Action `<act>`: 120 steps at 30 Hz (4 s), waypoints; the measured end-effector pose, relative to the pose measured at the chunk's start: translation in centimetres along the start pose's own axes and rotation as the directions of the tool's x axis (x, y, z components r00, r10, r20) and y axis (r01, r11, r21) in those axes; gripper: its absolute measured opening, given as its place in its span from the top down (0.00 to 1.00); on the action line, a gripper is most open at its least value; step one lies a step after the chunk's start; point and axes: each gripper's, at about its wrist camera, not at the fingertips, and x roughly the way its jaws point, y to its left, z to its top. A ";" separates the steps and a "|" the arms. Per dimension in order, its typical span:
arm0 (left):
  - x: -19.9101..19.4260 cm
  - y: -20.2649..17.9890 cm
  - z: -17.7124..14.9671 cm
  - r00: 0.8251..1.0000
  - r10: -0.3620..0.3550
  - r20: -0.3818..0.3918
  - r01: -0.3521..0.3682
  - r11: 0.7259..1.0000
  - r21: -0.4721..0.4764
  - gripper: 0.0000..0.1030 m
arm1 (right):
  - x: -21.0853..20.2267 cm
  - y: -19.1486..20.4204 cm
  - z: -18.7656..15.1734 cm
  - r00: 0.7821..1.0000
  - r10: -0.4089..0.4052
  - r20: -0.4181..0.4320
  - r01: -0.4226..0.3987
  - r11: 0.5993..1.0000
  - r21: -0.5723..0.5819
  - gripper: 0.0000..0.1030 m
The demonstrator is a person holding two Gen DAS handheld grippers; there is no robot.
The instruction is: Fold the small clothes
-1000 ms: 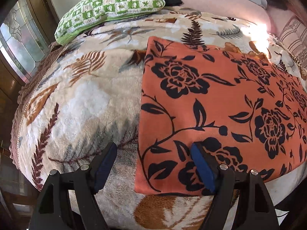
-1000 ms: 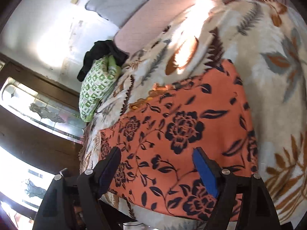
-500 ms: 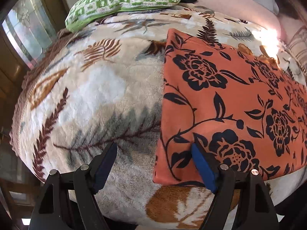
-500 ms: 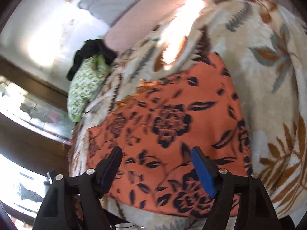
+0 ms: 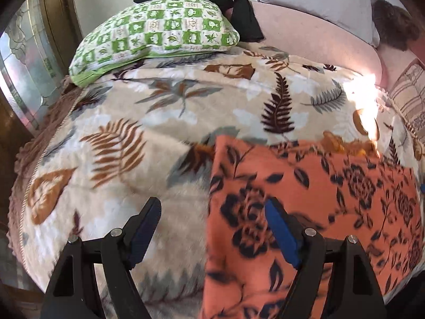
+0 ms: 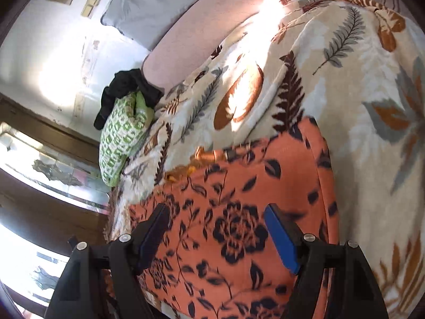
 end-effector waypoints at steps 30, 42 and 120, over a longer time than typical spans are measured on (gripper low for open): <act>-6.7 -2.1 -9.2 0.994 -0.072 0.077 0.071 0.997 0.007 0.12 | -4.5 2.6 -13.3 0.995 -0.010 0.096 0.015 0.999 -0.047 0.25; -9.4 -2.5 -10.8 0.990 -0.086 0.110 0.085 0.996 0.013 0.12 | -6.6 4.9 -16.5 0.987 0.041 0.154 -0.024 0.994 -0.110 0.24; -7.8 -5.9 -10.0 0.996 0.082 0.045 -0.084 0.995 0.048 0.12 | -6.1 -2.0 -19.2 0.995 0.034 0.090 -0.058 0.958 0.281 0.19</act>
